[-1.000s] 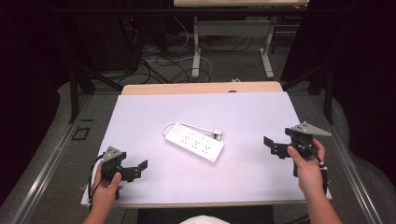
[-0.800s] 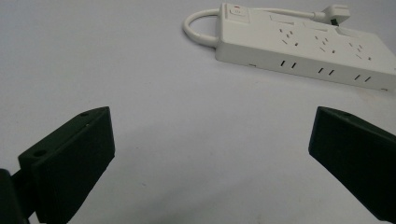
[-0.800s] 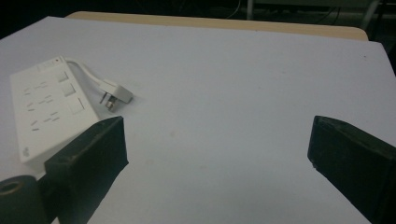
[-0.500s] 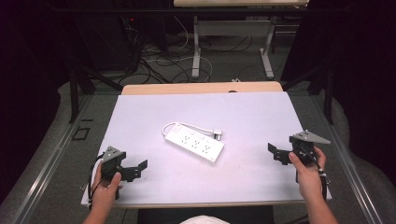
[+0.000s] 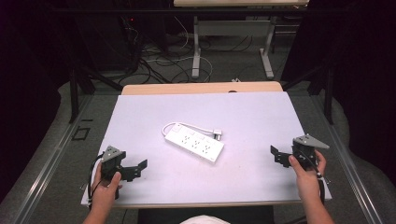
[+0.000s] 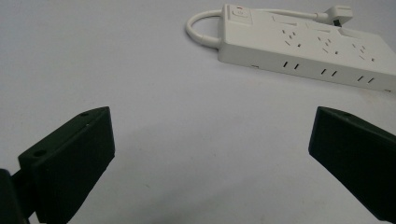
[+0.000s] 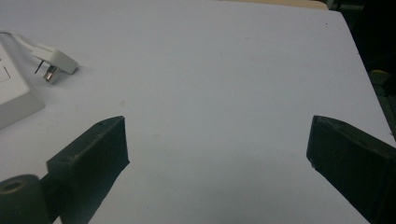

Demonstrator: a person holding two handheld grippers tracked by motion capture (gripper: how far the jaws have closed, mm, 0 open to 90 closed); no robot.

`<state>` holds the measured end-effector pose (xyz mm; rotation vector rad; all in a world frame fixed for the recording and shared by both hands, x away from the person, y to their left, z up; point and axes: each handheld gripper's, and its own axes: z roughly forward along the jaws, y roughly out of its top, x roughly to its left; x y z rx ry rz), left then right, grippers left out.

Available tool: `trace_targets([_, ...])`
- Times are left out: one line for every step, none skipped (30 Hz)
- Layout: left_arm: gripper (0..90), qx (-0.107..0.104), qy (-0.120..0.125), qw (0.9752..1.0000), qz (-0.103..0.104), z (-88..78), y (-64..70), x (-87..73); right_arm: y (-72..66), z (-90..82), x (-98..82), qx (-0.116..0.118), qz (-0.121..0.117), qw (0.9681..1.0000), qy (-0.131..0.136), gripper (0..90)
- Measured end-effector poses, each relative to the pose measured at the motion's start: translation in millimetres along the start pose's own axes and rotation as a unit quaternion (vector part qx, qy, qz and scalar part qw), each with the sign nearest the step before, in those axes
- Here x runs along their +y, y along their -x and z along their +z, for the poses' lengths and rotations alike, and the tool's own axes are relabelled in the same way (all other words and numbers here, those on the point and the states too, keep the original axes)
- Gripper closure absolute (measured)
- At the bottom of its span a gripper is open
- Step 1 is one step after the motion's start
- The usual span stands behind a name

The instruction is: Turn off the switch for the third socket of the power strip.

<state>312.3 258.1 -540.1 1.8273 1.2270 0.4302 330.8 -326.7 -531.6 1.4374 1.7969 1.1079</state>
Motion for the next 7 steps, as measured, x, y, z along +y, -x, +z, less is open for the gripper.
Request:
trace_targets([0.4,0.001,0.001,1.0000,0.000,0.4,0.0,0.0,0.3,-0.1,-0.2,-0.001,-0.001,1.0000,0.000,5.2])
trace_targets([0.3,0.000,-0.002,1.0000,0.002,0.4,-0.3,0.2,1.6,-1.4,0.1,0.000,-0.005,1.0000,-0.006,5.2])
trace_targets([0.3,0.001,-0.002,1.0000,0.003,0.7,-0.3,0.2,1.7,-1.3,-0.2,-0.001,-0.002,1.0000,-0.004,5.3])
trace_targets([0.3,0.000,-0.001,1.0000,0.002,0.9,-0.4,0.3,1.6,-0.9,-0.6,-0.003,0.001,1.0000,0.001,5.4])
trace_targets([0.3,0.000,-0.002,1.0000,0.002,0.9,-0.5,0.3,1.2,-0.9,-0.9,-0.003,0.006,1.0000,0.001,5.4])
trace_targets([0.3,0.002,0.002,1.0000,0.000,1.5,-0.4,0.1,1.4,0.4,-1.6,-0.006,0.007,0.9999,0.010,5.5])
trace_targets([0.4,0.002,0.003,1.0000,-0.001,1.7,-0.5,0.2,2.6,-2.2,-0.9,-0.003,0.004,1.0000,-0.005,5.5])
